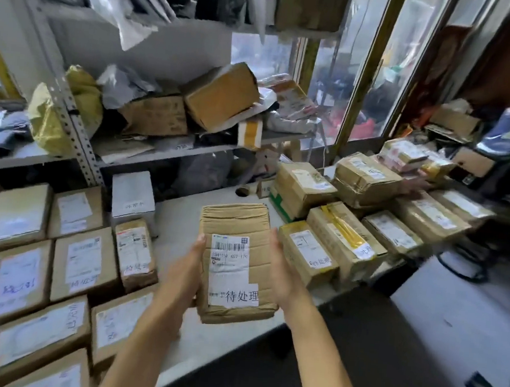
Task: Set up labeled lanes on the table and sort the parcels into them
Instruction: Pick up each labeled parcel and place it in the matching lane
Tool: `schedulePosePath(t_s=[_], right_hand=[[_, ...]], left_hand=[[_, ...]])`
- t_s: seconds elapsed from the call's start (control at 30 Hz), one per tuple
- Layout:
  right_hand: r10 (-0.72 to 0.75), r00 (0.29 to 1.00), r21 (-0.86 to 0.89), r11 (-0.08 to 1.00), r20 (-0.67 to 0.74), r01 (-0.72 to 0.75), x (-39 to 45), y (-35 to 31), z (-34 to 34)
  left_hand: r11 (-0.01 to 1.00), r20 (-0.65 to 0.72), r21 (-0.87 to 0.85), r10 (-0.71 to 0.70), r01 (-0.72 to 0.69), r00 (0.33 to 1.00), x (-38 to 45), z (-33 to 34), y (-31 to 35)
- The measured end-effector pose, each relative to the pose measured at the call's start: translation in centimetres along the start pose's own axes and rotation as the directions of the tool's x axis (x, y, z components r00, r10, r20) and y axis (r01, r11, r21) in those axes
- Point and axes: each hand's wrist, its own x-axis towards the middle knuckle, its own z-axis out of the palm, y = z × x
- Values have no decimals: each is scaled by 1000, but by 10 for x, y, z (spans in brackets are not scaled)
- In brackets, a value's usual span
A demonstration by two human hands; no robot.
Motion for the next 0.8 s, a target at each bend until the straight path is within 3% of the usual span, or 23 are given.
schedulePosePath(t_s=[0.43, 0.8], right_hand=[[54, 993, 38, 998, -106, -50, -8, 35, -175], [40, 995, 40, 999, -97, -37, 70, 37, -266]], left_hand=[[993, 169, 110, 17, -36, 985, -30, 173, 8], [989, 203, 128, 47, -74, 978, 31, 271, 35]])
